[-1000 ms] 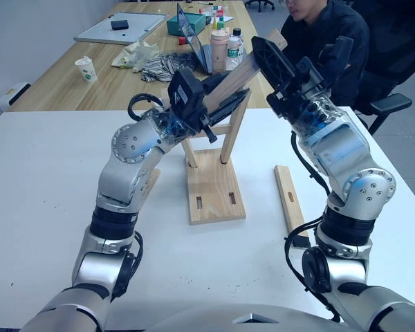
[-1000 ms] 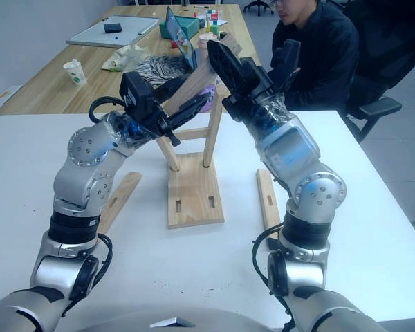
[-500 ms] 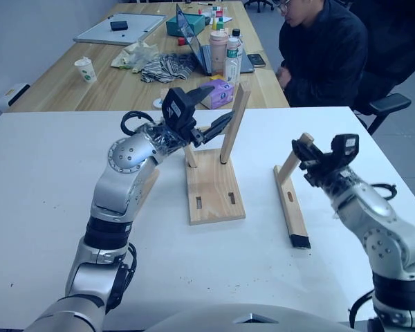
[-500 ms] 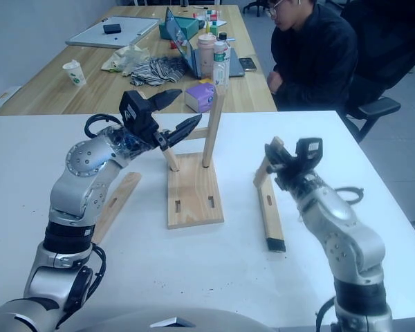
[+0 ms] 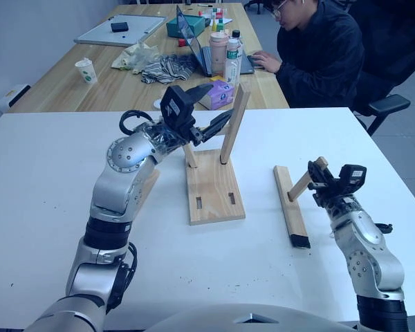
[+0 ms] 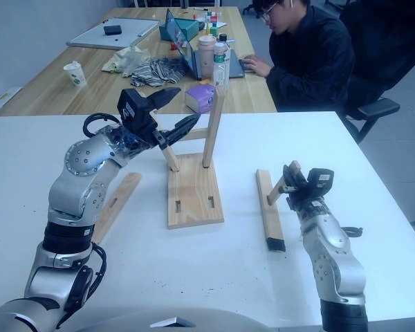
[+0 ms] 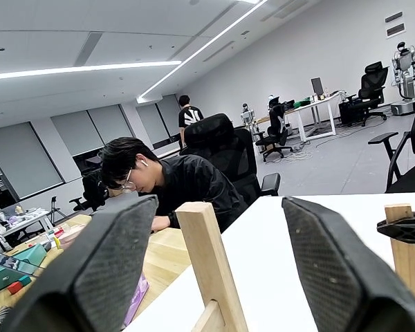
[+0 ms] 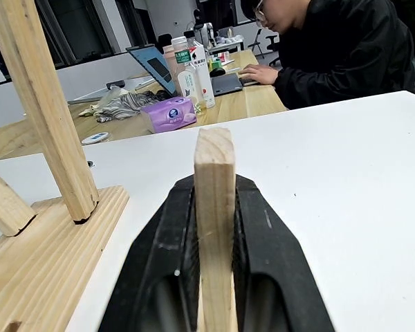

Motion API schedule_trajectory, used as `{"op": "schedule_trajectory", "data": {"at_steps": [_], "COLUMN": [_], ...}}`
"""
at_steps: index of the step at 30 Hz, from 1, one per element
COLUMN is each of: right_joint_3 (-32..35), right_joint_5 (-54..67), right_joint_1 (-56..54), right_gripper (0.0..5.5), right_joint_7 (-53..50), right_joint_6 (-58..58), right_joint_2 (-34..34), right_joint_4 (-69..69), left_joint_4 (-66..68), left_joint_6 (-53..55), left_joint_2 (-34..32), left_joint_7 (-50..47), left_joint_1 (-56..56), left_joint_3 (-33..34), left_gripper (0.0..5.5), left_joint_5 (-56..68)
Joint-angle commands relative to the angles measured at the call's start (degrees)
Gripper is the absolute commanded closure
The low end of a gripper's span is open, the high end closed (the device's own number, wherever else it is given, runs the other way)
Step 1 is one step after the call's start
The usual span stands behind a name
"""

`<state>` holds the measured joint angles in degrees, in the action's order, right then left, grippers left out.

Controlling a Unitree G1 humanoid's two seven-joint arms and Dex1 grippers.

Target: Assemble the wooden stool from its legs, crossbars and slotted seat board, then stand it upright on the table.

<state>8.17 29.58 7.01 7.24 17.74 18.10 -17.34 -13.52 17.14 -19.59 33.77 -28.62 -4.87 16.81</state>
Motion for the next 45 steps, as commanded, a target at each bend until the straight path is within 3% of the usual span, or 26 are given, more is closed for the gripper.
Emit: {"op": "schedule_trajectory", "data": {"at_steps": [1, 14, 23, 45], "right_joint_3": [-1.27, -3.79, -1.49, -2.04], "right_joint_5": [-3.12, -5.72, -15.98, -13.04], "right_joint_1": [4.09, 11.96, 6.79, 5.97], "right_gripper": [5.10, 5.10, 5.10, 5.10], "right_joint_7": [-0.39, -4.57, -4.01, -1.32], "right_joint_6": [1.35, 2.73, -8.12, -2.70], "right_joint_2": [-2.39, -7.78, -3.68, -7.39], "right_joint_4": [4.93, 1.63, -3.69, -8.44], "left_joint_4": [-0.07, -0.43, -1.10, -1.48], "left_joint_6": [1.03, 2.30, 2.35, 2.00], "left_joint_2": [0.11, -0.61, -0.20, -0.13], "left_joint_7": [-0.03, 0.25, -0.96, -2.33], "left_joint_1": [-0.90, -1.22, -0.50, 1.02], "left_joint_3": [0.45, 0.66, 0.94, 0.73], "left_gripper": [2.20, 2.20, 2.20, 2.20], "left_joint_5": [0.49, 0.94, 0.44, 0.32]}}
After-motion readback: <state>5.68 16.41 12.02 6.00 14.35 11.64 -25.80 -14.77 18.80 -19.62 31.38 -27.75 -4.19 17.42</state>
